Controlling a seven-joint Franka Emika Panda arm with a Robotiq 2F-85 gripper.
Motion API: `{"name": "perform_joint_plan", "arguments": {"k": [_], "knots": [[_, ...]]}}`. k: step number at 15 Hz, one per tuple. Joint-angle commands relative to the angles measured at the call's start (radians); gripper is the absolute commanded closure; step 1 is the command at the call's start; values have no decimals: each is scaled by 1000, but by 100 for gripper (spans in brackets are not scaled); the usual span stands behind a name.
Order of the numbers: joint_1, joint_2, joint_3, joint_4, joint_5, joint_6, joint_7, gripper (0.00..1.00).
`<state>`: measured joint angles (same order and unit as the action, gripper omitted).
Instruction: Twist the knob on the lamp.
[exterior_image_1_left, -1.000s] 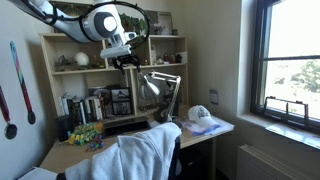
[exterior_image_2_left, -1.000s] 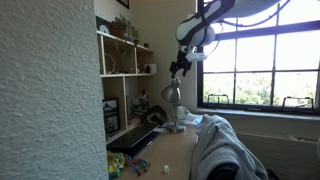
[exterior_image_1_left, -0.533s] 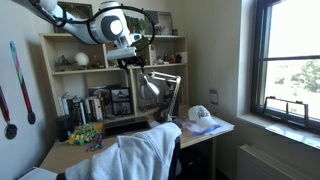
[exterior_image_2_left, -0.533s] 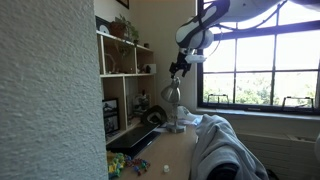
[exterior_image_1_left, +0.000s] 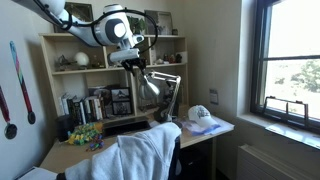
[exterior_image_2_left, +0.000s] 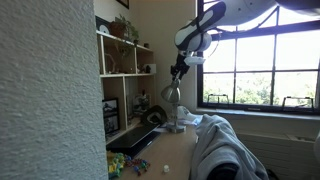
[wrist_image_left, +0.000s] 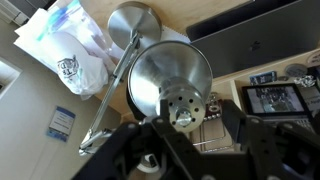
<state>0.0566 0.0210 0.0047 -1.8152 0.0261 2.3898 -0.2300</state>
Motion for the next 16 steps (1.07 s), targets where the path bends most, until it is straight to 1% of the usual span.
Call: {"name": "perform_joint_plan", "arguments": {"k": [1,3,4,5,6,7,16], "knots": [[-14,15,10,19,27,19,-34,73],[-15,14,9,18,27,24,-33,89],[-16,14,8,18,27,26,-34,93],[-18,13,8,20,29,28,-34,95],[-20,14,8,22,29,31,-35,95],[-22,12,8,22,28,34,-34,91],[-21,14,10,30,19,26,-63,92]]}}
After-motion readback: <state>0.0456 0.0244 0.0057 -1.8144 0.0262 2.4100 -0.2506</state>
